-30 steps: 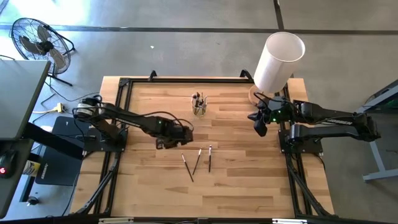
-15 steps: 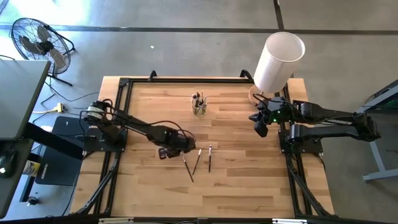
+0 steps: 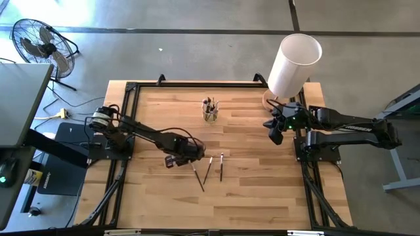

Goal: Put items in baskets/containers
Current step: Put the eyeshadow brush into the pen holder, then put the foundation brush into the pen holder

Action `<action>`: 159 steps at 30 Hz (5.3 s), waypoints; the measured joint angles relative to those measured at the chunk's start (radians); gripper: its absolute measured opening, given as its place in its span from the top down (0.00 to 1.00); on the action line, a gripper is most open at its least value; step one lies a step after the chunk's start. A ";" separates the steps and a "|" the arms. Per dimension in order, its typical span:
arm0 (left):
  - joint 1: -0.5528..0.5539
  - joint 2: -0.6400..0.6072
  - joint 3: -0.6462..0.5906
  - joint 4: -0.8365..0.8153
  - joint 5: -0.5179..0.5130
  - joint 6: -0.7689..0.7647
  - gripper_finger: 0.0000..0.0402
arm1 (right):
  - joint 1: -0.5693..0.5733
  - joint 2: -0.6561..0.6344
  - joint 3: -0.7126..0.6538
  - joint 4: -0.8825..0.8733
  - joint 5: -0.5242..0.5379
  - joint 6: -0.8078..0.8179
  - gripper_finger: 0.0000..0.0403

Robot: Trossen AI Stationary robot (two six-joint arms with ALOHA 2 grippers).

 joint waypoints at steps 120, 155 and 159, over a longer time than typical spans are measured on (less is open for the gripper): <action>-0.061 -0.203 0.198 -0.177 -0.138 1.684 1.00 | 0.387 0.418 0.087 0.496 0.264 0.123 1.00; -0.060 -0.796 -0.336 -0.151 -0.045 1.676 1.00 | 0.383 1.486 1.080 -0.200 0.073 0.145 0.85; -0.060 -0.796 -0.336 -0.153 -0.045 1.687 1.00 | 0.365 1.486 1.080 -0.197 0.037 0.167 0.86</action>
